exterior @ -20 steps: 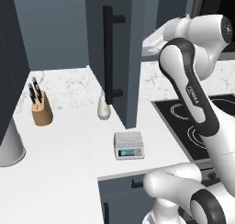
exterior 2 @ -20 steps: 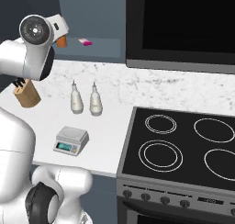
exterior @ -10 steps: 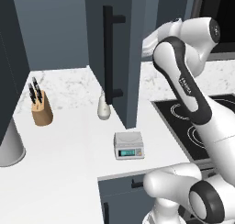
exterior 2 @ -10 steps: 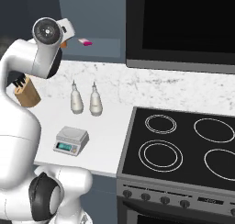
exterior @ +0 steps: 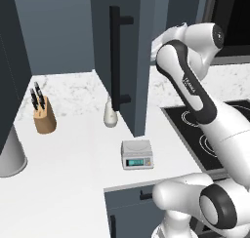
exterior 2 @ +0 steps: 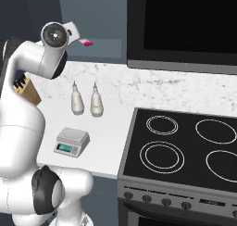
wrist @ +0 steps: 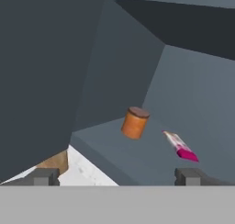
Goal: Pick the jam and place it on the digital scale for weighing, and close the cabinet.
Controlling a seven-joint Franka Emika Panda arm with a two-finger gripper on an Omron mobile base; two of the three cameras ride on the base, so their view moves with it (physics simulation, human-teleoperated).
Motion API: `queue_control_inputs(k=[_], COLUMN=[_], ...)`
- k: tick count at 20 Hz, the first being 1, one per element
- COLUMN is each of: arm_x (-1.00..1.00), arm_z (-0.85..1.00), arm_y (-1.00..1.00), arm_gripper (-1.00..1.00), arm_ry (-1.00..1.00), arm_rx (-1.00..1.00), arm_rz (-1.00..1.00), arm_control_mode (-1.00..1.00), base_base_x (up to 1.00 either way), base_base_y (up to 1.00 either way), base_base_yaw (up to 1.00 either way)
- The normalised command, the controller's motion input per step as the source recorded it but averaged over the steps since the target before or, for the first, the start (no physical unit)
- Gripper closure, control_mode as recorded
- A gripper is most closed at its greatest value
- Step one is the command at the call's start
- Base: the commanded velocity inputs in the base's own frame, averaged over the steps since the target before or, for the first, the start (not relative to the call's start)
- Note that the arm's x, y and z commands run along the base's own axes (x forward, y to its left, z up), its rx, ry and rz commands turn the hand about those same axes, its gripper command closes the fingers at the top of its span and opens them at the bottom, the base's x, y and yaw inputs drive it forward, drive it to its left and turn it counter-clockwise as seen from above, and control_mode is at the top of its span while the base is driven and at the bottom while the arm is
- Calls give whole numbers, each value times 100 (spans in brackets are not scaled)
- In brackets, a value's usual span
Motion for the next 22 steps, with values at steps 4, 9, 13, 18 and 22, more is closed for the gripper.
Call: queue_control_inputs(k=[4,9,13,18,22], arm_x=[28,27,27,18,12], arm_z=[0,0,0,0,0], arm_y=[4,10,11,0,0], arm_gripper=[-100,-100,-100,-100,-100], arm_ry=[0,1,0,0,0], arm_rx=[0,0,0,0,0], arm_rz=[0,0,0,0,0], arm_control_mode=[-100,-100,-100,-100,-100], base_base_x=[0,0,0,0,0], base_base_y=[0,0,0,0,0], base_base_yaw=[0,0,0,0,0])
